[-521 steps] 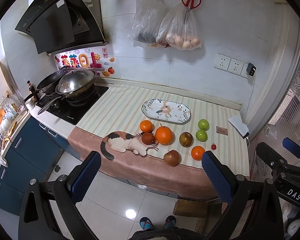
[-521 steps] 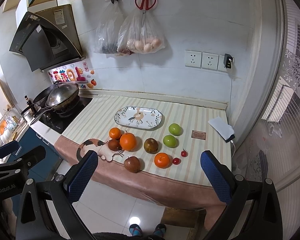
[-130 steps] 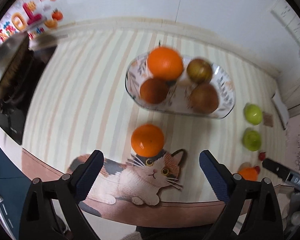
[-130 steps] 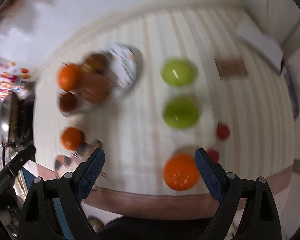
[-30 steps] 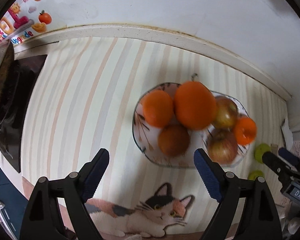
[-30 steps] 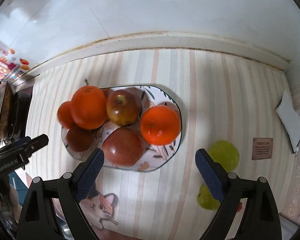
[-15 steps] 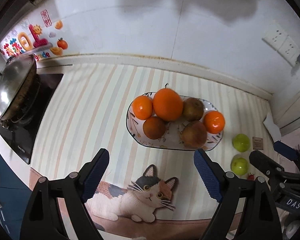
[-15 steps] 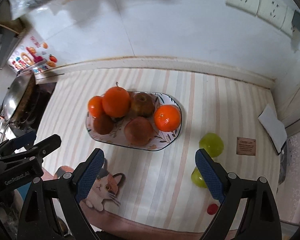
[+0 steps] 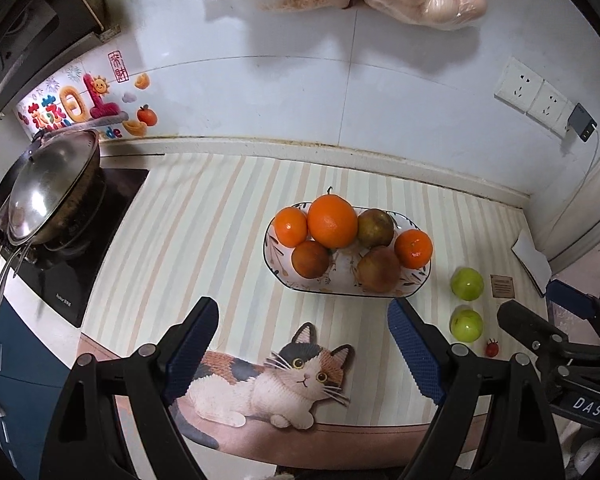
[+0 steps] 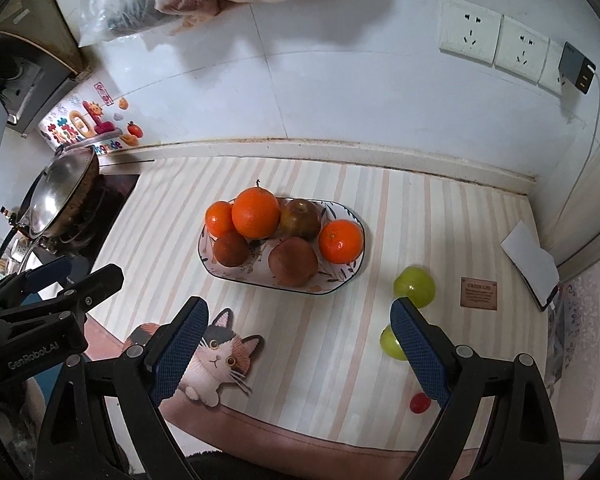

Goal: Organize fruits
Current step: 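Lift both tools away from the filled plate, then grasp a green apple with the right tool while the left tool grasps the other, then carry both green apples over the plate and lower them onto the fruit, then open both tools to release the green apples and lift away, then move both tools toward the two small red tomatoes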

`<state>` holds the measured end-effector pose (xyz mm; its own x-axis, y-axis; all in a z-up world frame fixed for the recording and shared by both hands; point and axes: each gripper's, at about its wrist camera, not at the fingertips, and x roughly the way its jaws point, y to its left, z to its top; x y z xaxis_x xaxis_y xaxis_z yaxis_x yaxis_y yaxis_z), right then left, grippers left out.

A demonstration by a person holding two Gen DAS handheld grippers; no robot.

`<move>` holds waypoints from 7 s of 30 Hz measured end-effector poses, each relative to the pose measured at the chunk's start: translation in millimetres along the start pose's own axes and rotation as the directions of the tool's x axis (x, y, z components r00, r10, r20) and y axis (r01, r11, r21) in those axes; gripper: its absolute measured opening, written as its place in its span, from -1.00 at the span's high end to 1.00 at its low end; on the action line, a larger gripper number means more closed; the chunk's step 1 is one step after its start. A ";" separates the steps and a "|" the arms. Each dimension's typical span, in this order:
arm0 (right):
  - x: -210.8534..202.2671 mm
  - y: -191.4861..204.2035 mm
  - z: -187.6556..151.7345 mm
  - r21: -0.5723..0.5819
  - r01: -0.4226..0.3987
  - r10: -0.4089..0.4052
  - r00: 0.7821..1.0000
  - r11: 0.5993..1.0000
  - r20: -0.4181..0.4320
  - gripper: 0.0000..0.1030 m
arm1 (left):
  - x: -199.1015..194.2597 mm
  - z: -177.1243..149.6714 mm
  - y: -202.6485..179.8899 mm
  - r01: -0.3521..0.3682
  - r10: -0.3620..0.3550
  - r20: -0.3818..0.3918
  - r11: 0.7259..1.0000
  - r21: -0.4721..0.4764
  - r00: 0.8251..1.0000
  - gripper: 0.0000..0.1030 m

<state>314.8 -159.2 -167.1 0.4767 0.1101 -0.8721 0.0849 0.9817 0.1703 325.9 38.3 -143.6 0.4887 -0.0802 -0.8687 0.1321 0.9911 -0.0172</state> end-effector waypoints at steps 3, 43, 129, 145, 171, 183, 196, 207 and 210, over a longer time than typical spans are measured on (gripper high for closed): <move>-6.2 0.7 0.1 0.002 -0.016 0.016 1.000 1.000 0.010 -0.84 | -3.9 -1.7 2.1 0.007 -0.007 0.005 1.000 -0.011 1.000 -0.68; 143.7 -297.9 -51.6 0.581 0.038 0.113 0.968 0.813 -0.222 -0.58 | 245.3 -58.1 -274.0 0.324 -0.153 -0.530 0.913 0.246 0.834 -0.13; 271.7 21.2 90.2 0.011 -0.232 0.220 0.905 0.973 -0.364 -0.49 | 257.7 45.0 58.0 0.029 -0.181 -0.367 0.923 -0.384 0.913 -0.14; 222.7 4.9 99.0 0.032 -0.207 0.207 0.935 0.978 -0.289 -0.86 | 196.1 63.3 51.2 0.021 -0.104 -0.263 0.954 -0.299 0.959 -0.70; 56.6 -16.4 21.8 -0.076 -0.007 0.003 0.999 0.997 -0.050 -0.87 | 43.6 -4.5 -10.4 -0.044 0.036 -0.094 0.995 -0.091 0.995 -0.70; -27.4 -11.2 2.6 -0.086 -0.011 0.017 0.998 0.996 0.067 -0.87 | -21.0 -14.5 -22.8 -0.016 0.016 0.007 0.999 -0.050 1.000 -0.70; -64.9 -5.5 -7.1 -0.083 -0.042 0.051 0.992 0.996 0.113 -0.87 | -45.0 -27.1 -27.7 0.001 0.000 0.031 0.999 -0.042 1.000 -0.70; 2.4 -93.8 -37.0 0.151 -0.027 0.036 0.998 0.988 -0.058 -0.57 | 1.5 -28.0 -54.5 -0.001 0.002 -0.044 1.000 0.016 0.999 -0.70; 28.5 -128.1 -61.5 0.217 0.021 0.004 0.993 0.976 -0.116 -0.33 | 25.8 -31.5 -77.1 0.000 0.006 -0.083 0.997 0.075 0.997 -0.70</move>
<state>263.7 -272.3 -242.0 0.3722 0.1315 -0.9188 0.2827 0.9268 0.2472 301.1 -36.9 -180.2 0.4163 -0.0651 -0.9069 0.1968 0.9802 0.0200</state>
